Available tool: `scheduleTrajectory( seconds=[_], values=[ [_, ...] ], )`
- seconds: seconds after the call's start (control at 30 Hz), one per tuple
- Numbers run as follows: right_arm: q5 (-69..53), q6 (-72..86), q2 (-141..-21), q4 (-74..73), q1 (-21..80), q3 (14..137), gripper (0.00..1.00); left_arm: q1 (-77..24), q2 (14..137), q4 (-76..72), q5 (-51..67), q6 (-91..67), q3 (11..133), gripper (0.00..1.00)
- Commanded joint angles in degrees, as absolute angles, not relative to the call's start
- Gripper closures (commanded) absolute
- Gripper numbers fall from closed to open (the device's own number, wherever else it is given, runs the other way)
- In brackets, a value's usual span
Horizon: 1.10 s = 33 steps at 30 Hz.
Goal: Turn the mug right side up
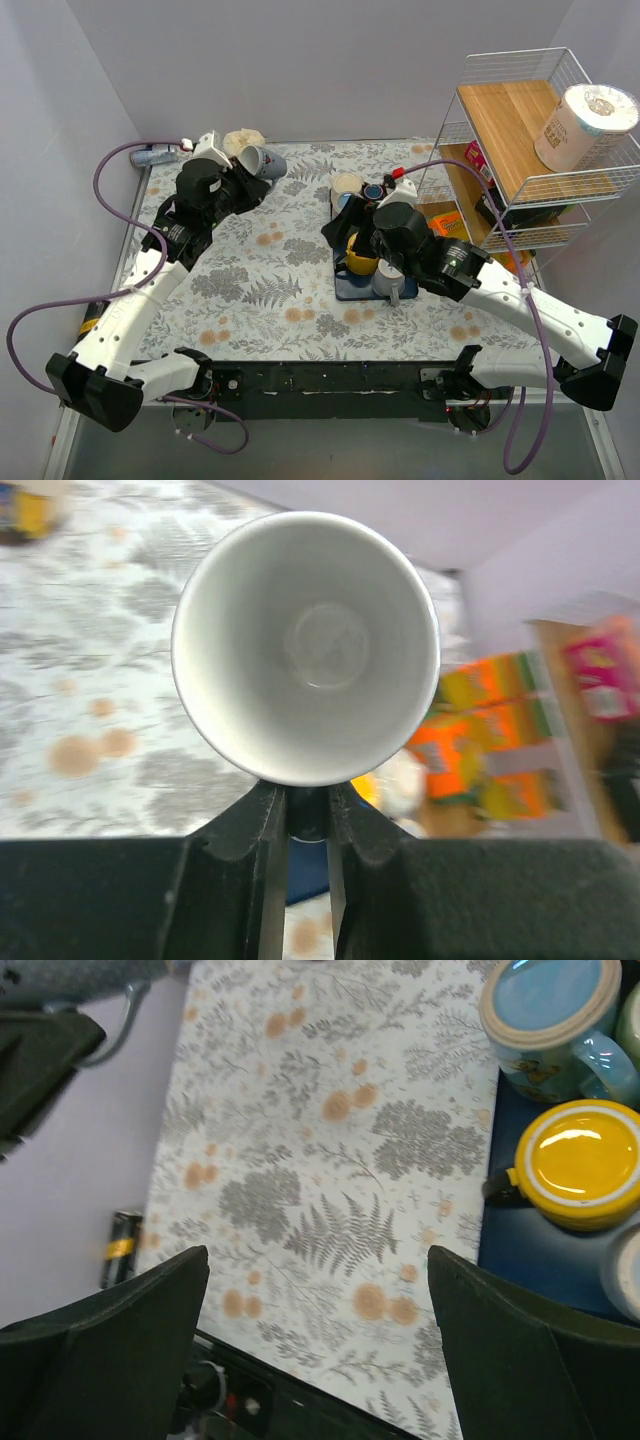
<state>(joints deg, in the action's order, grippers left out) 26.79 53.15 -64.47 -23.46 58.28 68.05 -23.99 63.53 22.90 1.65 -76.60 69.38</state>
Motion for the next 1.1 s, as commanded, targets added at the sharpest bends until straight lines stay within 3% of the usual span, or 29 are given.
scheduleTrajectory(
  seconds=[0.0, 0.27, 0.43, 0.77, 1.07],
  values=[
    [23.0, 42.9, -66.4, -28.9, 58.3, 69.7, 0.05, -22.0, 64.1, 26.8, -14.6, -65.7, 69.8, 1.00],
    [23.9, 32.8, -68.3, -30.6, 58.4, 70.1, 0.05, -8.5, 68.4, 21.3, -15.1, -62.4, 64.0, 1.00],
    [25.1, 29.4, -67.2, -31.8, 58.4, 69.6, 0.05, -6.7, 74.0, 16.1, -22.2, -60.2, 60.1, 1.00],
    [26.5, 30.5, -65.7, -40.4, 58.3, 70.1, 0.02, -0.9, 81.5, 4.2, -26.4, -57.1, 53.1, 1.00],
    [24.9, 36.9, -60.5, -38.8, 58.3, 63.1, 0.02, -0.1, 85.3, -5.9, -26.5, -51.4, 48.6, 1.00]
  ],
)
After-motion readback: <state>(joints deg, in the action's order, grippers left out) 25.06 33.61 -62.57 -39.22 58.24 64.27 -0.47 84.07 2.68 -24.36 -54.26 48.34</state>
